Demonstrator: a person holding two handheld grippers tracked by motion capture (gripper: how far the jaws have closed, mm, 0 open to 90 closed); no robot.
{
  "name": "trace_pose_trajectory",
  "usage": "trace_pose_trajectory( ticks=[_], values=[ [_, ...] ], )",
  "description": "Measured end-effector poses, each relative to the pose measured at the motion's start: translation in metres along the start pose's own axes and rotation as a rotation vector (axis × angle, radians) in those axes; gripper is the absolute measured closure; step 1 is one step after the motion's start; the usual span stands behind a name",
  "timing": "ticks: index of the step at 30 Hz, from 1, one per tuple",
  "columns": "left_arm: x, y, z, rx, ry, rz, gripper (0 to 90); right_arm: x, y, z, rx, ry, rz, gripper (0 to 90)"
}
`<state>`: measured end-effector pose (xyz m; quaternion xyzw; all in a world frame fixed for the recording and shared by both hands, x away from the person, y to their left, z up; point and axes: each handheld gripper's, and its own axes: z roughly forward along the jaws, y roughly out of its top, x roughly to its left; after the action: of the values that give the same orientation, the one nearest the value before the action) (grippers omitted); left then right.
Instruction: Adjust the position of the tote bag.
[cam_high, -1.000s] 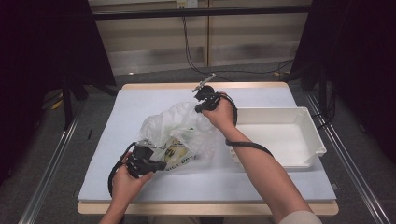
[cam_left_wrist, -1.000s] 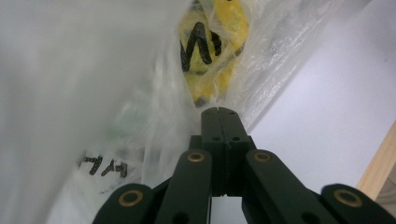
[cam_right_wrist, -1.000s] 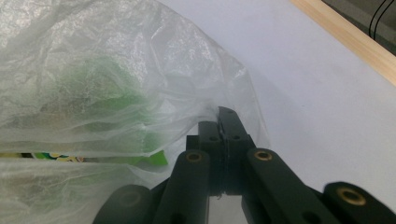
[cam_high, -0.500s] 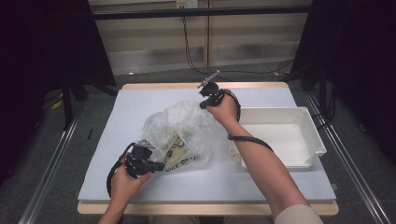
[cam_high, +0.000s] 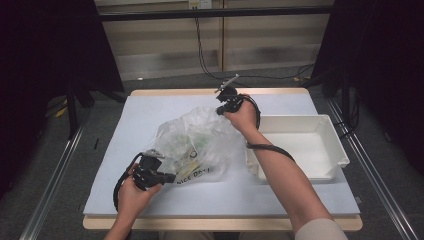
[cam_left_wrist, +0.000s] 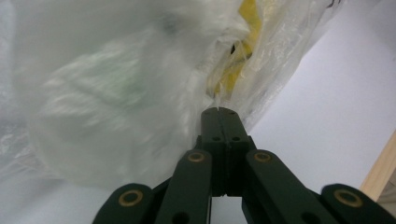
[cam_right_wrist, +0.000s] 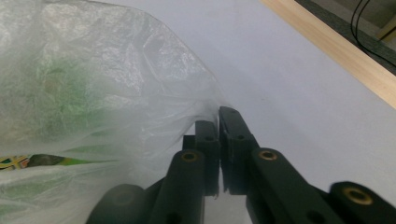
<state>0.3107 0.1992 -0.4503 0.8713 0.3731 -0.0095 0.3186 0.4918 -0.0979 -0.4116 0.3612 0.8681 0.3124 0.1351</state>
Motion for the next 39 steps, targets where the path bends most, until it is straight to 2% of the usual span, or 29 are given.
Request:
trace_pose_trajectory(
  ticks=[2, 3, 4, 7, 8, 10, 14, 16, 17, 18, 20, 23, 28, 29, 31, 33, 36, 38, 39],
  values=[
    [-0.001, 0.000, 0.000, -0.021, 0.000, -0.012, 90.0, 0.002, -0.001, -0.002, -0.014, 0.009, -0.013, 80.5],
    [0.000, 0.001, -0.001, -0.002, -0.002, 0.013, 90.0, 0.004, -0.002, -0.004, -0.007, 0.006, -0.012, 79.8],
    [-0.003, 0.001, 0.000, -0.022, -0.004, -0.008, 90.0, 0.006, -0.003, -0.005, -0.016, 0.017, -0.016, 77.7],
    [-0.004, 0.003, 0.000, -0.040, 0.008, 0.006, 90.0, 0.011, -0.007, -0.011, -0.025, 0.027, -0.014, 68.7],
    [-0.004, 0.004, -0.001, -0.039, 0.007, 0.019, 90.0, 0.012, -0.008, -0.012, -0.031, 0.021, -0.029, 63.6],
    [-0.005, 0.006, -0.002, -0.050, 0.003, 0.007, 89.7, 0.016, -0.010, -0.018, -0.031, 0.007, -0.042, 57.6],
    [-0.008, 0.010, -0.005, -0.086, 0.003, 0.003, 82.4, 0.021, -0.014, -0.029, -0.030, -0.003, -0.054, 51.3],
    [-0.010, 0.013, -0.006, -0.094, 0.001, 0.012, 76.8, 0.023, -0.016, -0.032, -0.033, 0.007, -0.072, 51.1],
    [-0.012, 0.014, -0.005, -0.113, -0.001, -0.003, 73.9, 0.024, -0.017, -0.033, -0.038, 0.014, -0.082, 51.1],
    [-0.013, 0.015, -0.006, -0.113, -0.004, 0.001, 71.1, 0.025, -0.019, -0.034, -0.039, 0.013, -0.091, 51.1],
    [-0.017, 0.018, -0.006, -0.126, -0.008, 0.005, 67.8, 0.028, -0.022, -0.036, -0.038, 0.021, -0.084, 51.9],
    [-0.021, 0.024, -0.007, -0.160, -0.040, -0.024, 59.1, 0.029, -0.027, -0.038, -0.029, 0.030, -0.095, 52.8],
    [-0.031, 0.038, -0.004, -0.195, -0.018, 0.028, 49.8, 0.032, -0.031, -0.040, -0.026, 0.035, -0.098, 54.5],
    [-0.032, 0.041, -0.002, -0.195, -0.011, 0.036, 46.9, 0.031, -0.031, -0.040, -0.031, 0.038, -0.112, 55.1],
    [-0.034, 0.047, 0.003, -0.212, -0.009, 0.051, 46.0, 0.033, -0.031, -0.041, -0.029, 0.045, -0.116, 55.7],
    [-0.037, 0.053, 0.008, -0.218, 0.014, 0.073, 41.8, 0.035, -0.032, -0.042, -0.026, 0.049, -0.123, 56.2],
    [-0.038, 0.061, 0.019, -0.225, 0.007, 0.072, 40.9, 0.037, -0.032, -0.041, -0.023, 0.054, -0.132, 57.1],
    [-0.037, 0.064, 0.026, -0.210, 0.031, 0.071, 39.8, 0.039, -0.032, -0.040, -0.025, 0.059, -0.135, 57.1],
    [-0.035, 0.065, 0.030, -0.212, 0.025, 0.053, 39.9, 0.040, -0.032, -0.040, -0.024, 0.060, -0.131, 57.1]
  ],
)
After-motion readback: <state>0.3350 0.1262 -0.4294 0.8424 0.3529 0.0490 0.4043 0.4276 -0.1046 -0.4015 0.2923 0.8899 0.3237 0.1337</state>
